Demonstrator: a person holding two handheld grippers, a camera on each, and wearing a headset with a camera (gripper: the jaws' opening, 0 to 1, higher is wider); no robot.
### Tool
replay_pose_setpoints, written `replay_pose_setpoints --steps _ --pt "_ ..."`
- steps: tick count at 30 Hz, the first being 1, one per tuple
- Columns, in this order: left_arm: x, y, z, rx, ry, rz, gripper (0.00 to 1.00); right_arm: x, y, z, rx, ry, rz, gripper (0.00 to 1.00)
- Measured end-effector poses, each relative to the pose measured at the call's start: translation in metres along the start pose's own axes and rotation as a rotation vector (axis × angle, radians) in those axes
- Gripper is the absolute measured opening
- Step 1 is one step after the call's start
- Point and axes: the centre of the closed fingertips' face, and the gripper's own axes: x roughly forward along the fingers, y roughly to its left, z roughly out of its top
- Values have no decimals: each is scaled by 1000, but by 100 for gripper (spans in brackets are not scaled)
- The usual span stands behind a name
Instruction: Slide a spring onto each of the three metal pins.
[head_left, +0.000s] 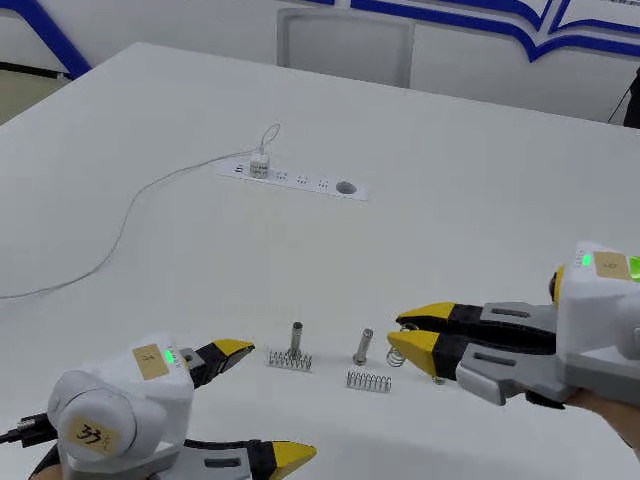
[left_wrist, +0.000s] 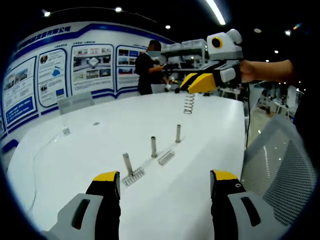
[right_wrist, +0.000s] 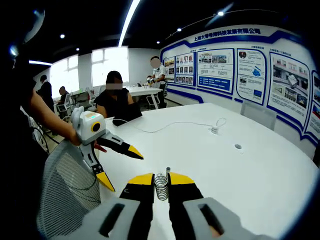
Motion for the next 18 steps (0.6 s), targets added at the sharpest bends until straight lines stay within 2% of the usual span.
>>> replay_pose_setpoints --steps 7,13,18 --pt "-4 3 -2 -24 -6 11 78 -11 -25 -3 14 3 -59 10" --pt "-12 13 -6 -61 -9 55 78 -20 -51 -13 56 2 -130 10" --pt "-17 21 -6 -75 -15 76 78 -25 -64 -23 99 5 -169 10"
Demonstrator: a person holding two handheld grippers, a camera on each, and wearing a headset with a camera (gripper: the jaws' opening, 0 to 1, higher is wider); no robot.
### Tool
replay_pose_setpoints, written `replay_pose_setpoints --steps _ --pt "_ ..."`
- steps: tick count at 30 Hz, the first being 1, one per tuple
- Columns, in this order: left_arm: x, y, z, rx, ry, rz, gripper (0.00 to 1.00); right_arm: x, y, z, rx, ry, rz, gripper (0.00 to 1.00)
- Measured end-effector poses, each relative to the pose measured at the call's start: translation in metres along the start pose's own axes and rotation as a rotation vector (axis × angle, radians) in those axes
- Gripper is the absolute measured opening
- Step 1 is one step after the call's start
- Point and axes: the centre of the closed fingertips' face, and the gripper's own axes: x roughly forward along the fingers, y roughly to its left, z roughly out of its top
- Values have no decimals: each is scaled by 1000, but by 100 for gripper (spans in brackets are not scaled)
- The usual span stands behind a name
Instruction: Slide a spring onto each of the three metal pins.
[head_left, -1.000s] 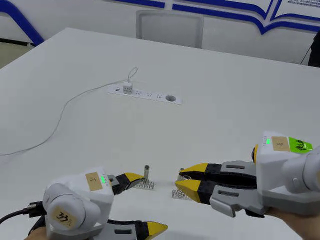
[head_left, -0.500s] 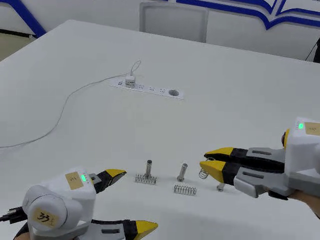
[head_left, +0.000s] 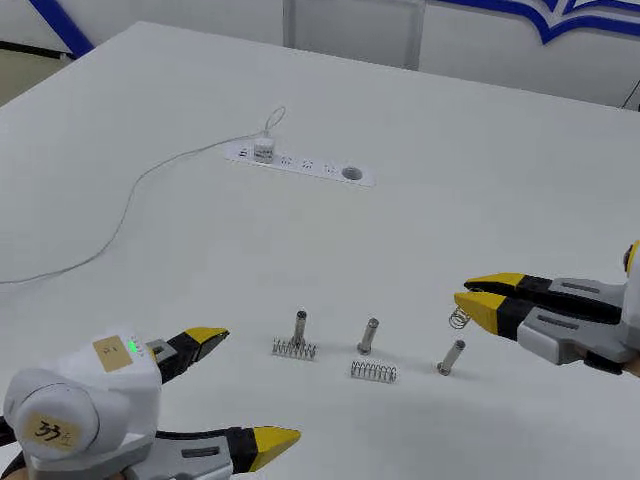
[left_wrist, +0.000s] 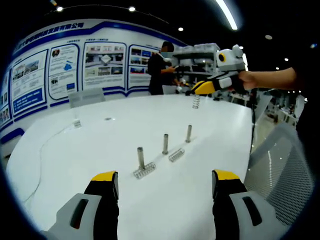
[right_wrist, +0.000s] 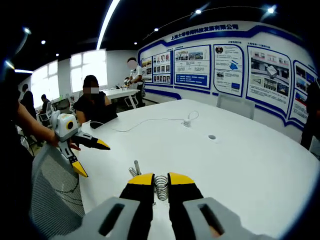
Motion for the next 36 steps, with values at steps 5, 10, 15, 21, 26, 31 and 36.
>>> replay_pose_setpoints --steps 5,10,15,21,26,31,36 --pt "-3 4 -3 -10 8 11 77 0 -14 -9 28 12 -43 10" --pt "-5 2 -3 -8 10 2 77 2 -34 -22 60 29 -100 10" --pt "-6 2 -6 -9 20 1 77 4 -46 -27 117 27 -128 10" --pt "-9 4 -7 -9 25 -2 77 13 -40 -40 132 52 -114 10" --pt "-10 6 -10 -13 36 6 76 22 -37 -54 171 70 -114 11" --pt "-12 8 -8 -20 28 15 76 26 -36 -58 165 83 -106 11" --pt "-13 10 -9 -26 28 23 75 26 -39 -59 164 84 -114 11"
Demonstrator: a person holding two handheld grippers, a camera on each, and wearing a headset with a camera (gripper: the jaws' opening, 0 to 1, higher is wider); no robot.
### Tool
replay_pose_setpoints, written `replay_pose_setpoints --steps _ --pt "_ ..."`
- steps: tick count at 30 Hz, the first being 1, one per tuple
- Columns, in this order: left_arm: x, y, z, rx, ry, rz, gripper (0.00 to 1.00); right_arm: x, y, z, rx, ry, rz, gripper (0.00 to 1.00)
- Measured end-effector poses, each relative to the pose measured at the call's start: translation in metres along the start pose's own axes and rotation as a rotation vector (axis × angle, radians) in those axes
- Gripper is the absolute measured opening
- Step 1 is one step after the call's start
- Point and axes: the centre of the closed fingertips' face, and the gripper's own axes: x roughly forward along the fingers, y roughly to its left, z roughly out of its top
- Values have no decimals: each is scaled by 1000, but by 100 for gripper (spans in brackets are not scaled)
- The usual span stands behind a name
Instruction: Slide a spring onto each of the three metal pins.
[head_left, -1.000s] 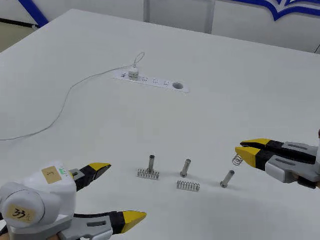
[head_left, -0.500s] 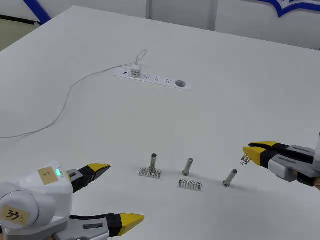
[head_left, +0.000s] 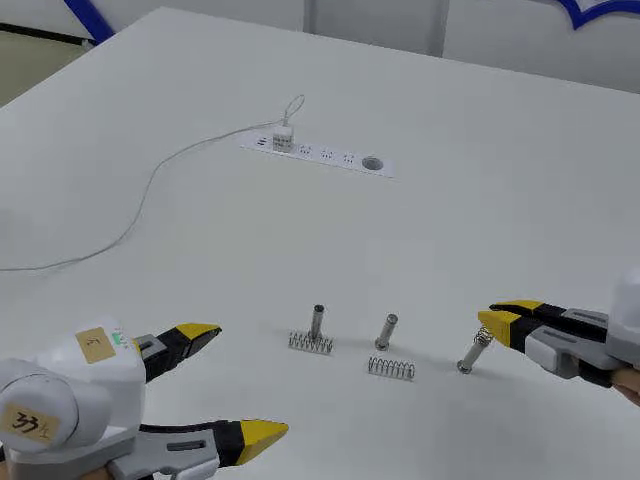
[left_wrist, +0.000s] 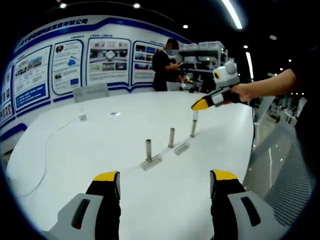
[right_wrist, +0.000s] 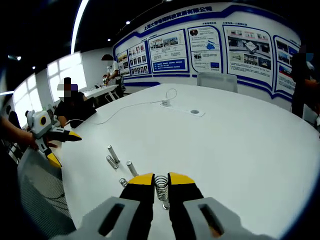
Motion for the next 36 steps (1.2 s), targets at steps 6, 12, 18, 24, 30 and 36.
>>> replay_pose_setpoints --steps 6,12,18,24,30,36 --pt "-1 0 0 0 2 1 74 0 -1 -7 -4 19 -7 11" --pt "-3 0 0 -4 2 1 74 6 1 -23 -26 55 -1 11" --pt "-6 2 -4 -8 13 6 74 15 5 -34 -55 83 6 11" --pt "-6 3 -4 -7 12 14 74 22 2 -43 -59 108 3 11" --pt "-7 3 -3 -6 9 15 74 22 1 -48 -64 127 0 11" --pt "-7 4 -6 -8 19 18 73 22 0 -52 -62 140 -4 11"
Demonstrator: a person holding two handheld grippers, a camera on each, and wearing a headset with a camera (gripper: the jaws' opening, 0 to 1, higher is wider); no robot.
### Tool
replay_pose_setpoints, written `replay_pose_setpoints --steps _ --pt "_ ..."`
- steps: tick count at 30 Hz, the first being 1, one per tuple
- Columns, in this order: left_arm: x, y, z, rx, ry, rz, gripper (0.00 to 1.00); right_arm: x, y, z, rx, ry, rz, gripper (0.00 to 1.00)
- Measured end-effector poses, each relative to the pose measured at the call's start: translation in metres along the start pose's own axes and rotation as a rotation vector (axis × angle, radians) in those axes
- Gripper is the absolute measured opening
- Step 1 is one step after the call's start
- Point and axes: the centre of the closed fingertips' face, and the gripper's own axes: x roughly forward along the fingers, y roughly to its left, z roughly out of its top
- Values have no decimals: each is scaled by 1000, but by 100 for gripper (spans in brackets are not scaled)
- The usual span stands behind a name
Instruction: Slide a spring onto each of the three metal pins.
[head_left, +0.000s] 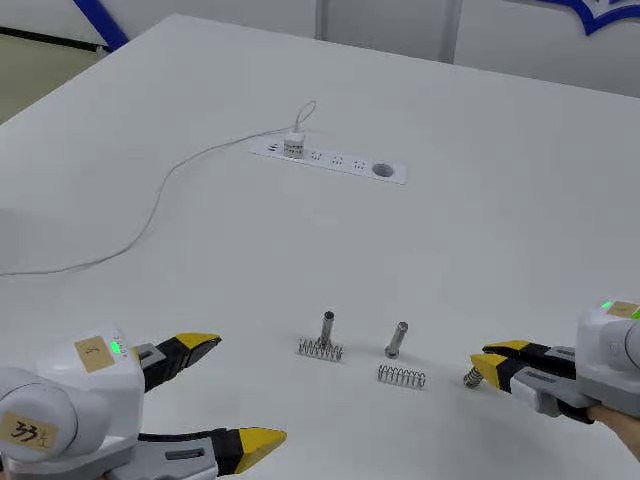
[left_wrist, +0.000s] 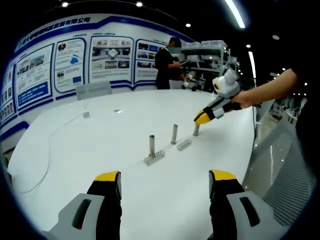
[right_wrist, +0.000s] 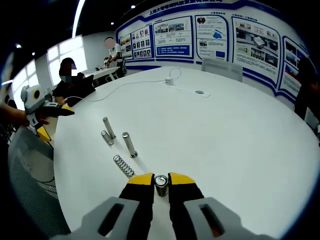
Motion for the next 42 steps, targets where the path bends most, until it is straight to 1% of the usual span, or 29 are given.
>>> replay_pose_setpoints --steps 4,8,12,15,19,23,27,29,30,32,33,35,39,40,42 --pt "1 -1 -2 11 13 -2 73 1 1 -3 5 11 1 12" --pt "-1 2 0 -2 0 11 73 0 3 -3 7 13 4 12" --pt "-1 3 0 -2 5 15 72 -2 3 -3 11 15 5 13" --pt "-1 1 0 5 4 8 72 -4 4 -2 0 18 4 13" --pt "0 1 -1 13 13 6 72 -9 6 -1 -15 22 -2 15" --pt "-1 2 -1 11 9 10 72 -18 5 10 -59 6 -40 16" --pt "-1 0 -1 17 11 6 72 -23 10 29 -77 -39 -38 16" --pt "-1 -1 1 7 3 -3 72 -23 18 37 -100 -50 -22 16" --pt "-2 -1 2 6 -4 -1 72 -20 26 39 -121 -51 6 16" --pt "-2 0 3 9 -5 6 71 -16 38 41 -136 -47 55 16" --pt "-3 1 2 6 -3 8 71 -12 48 40 -162 -38 93 16" --pt "-3 2 2 2 -3 11 71 -4 59 34 -206 -6 125 16" --pt "-3 2 2 2 -3 11 71 11 69 19 -273 58 153 16" --pt "-3 3 1 4 -1 12 71 15 71 13 -301 84 163 16" --pt "-3 3 1 3 -1 12 71 20 75 5 -320 115 187 16"
